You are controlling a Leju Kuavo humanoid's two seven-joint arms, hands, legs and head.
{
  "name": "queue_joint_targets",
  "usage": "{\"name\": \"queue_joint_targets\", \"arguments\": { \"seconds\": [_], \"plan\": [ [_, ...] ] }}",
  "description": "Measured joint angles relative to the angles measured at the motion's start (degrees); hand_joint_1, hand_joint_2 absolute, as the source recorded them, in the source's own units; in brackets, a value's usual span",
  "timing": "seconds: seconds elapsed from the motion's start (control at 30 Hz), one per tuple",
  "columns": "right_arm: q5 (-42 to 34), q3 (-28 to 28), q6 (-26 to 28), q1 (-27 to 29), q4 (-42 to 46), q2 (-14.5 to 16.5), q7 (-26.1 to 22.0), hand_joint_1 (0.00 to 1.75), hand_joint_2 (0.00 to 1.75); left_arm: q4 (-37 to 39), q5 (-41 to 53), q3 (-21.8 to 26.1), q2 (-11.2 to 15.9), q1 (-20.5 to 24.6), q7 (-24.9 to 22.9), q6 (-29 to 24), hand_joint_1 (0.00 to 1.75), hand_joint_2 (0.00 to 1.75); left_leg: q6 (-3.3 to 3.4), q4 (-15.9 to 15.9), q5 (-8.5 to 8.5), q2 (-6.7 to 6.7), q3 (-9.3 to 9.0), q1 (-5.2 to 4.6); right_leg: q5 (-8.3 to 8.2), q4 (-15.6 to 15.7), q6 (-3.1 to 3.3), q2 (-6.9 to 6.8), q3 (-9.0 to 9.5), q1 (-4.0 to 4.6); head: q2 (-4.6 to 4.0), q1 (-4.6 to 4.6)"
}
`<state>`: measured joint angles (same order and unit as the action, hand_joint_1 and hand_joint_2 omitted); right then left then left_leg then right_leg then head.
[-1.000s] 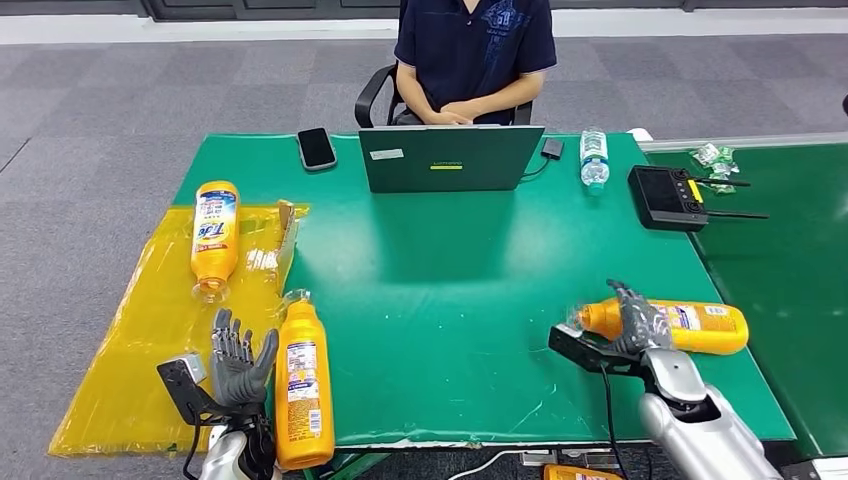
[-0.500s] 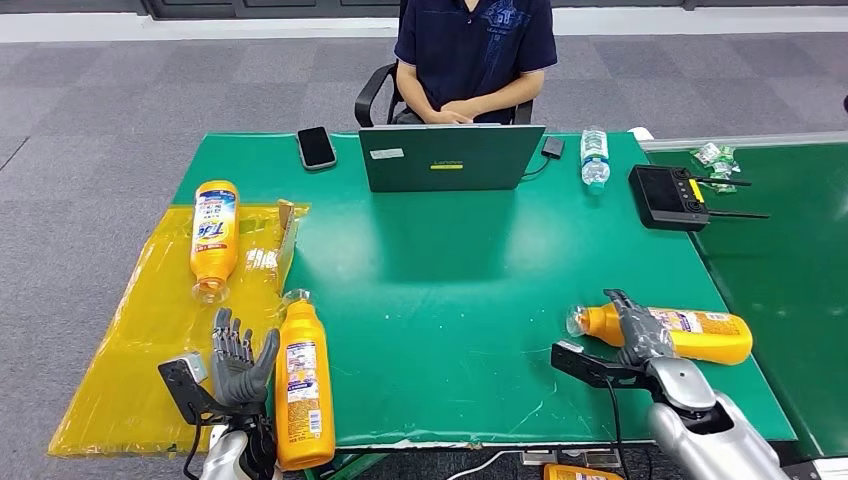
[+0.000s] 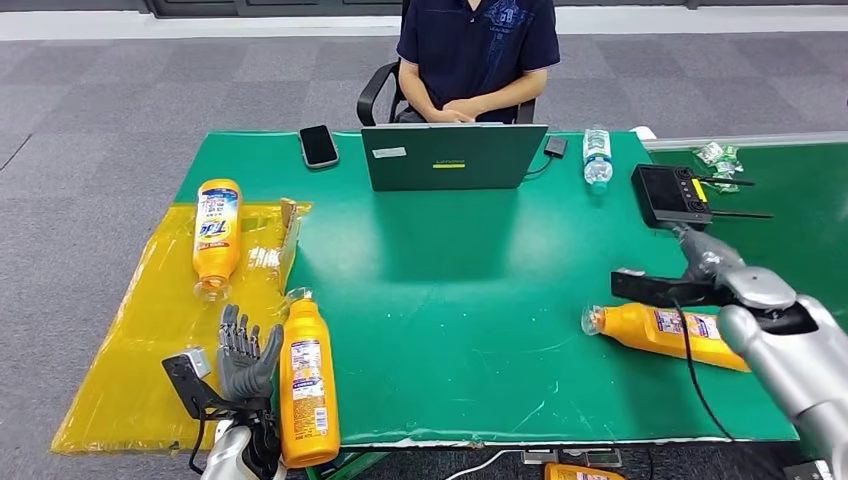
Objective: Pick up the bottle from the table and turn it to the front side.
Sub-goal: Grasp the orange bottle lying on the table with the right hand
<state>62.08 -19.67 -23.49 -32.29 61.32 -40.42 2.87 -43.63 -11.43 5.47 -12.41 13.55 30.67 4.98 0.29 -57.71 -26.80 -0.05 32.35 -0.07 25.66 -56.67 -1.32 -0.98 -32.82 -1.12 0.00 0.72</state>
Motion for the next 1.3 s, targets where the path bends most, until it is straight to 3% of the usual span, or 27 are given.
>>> {"name": "queue_joint_targets", "arguments": {
  "seconds": [0.23,0.4,0.63,0.87,0.97,1.07,1.17,1.3],
  "plan": [
    [-4.3,-10.1,-5.5,-14.3,-10.3,-2.3,-2.3,0.00,1.75,1.8,-1.8,-0.1,0.0,1.0,0.2,1.7,0.00,1.75,-0.02,0.0,0.03,-0.02,0.16,-0.02,-0.02,0.0,-0.02,0.01,-0.12,-0.03,0.00,-0.01],
    [-5.4,-17.5,-5.0,-24.0,-21.2,0.1,-3.6,0.00,1.75,2.6,-2.5,-0.2,0.0,1.5,0.1,2.0,0.00,1.75,-0.04,0.0,0.05,-0.04,0.13,0.01,-0.03,0.0,-0.01,0.00,-0.11,0.02,0.00,0.00],
    [-5.8,-21.9,-3.6,-27.4,-28.0,2.5,-3.9,0.00,1.75,3.1,-2.7,-0.2,0.0,1.7,0.1,2.2,0.00,1.75,-0.05,0.0,0.06,-0.11,0.15,0.02,-0.03,0.0,-0.01,-0.05,-0.12,0.02,0.00,0.00],
    [-7.2,-25.5,-3.2,-27.4,-28.2,2.7,-5.5,0.00,1.75,3.3,-2.9,-0.2,0.0,1.7,0.1,2.2,0.00,1.75,-0.05,0.0,0.06,-0.09,0.14,0.01,-0.03,0.0,-0.01,-0.04,-0.13,0.02,0.00,0.00],
    [-11.3,-26.6,-4.9,-25.8,-23.5,1.0,-5.6,0.00,1.75,3.3,-3.3,-0.2,0.2,1.7,0.0,2.2,0.00,1.75,-0.05,0.0,0.06,-0.14,0.11,0.02,-0.02,0.0,-0.01,-0.08,-0.11,0.02,0.00,0.01],
    [-17.8,-26.8,-4.7,-20.3,-12.6,-3.4,-1.6,0.00,1.75,3.3,-3.4,-0.2,0.7,1.6,0.1,2.3,0.00,1.75,-0.05,0.0,0.02,-0.24,0.07,0.05,0.03,0.0,0.02,-0.18,-0.07,0.06,0.00,0.02],
    [-23.1,-25.8,-1.7,-10.4,0.3,-9.6,4.7,0.00,1.75,3.3,-3.3,-0.2,1.1,1.4,0.3,2.8,0.00,1.75,-0.06,0.0,-0.12,-0.39,-0.01,0.10,0.19,0.0,0.03,-0.36,0.09,0.12,0.00,0.01],
    [-25.4,-19.7,2.4,6.4,15.7,-18.0,10.3,0.00,1.75,2.7,-3.1,-0.2,1.2,0.7,0.0,2.9,0.00,1.75,-0.11,0.0,-0.38,-0.49,0.21,0.08,0.38,0.0,0.04,-0.44,0.18,0.09,0.00,-0.02]
  ]
}}
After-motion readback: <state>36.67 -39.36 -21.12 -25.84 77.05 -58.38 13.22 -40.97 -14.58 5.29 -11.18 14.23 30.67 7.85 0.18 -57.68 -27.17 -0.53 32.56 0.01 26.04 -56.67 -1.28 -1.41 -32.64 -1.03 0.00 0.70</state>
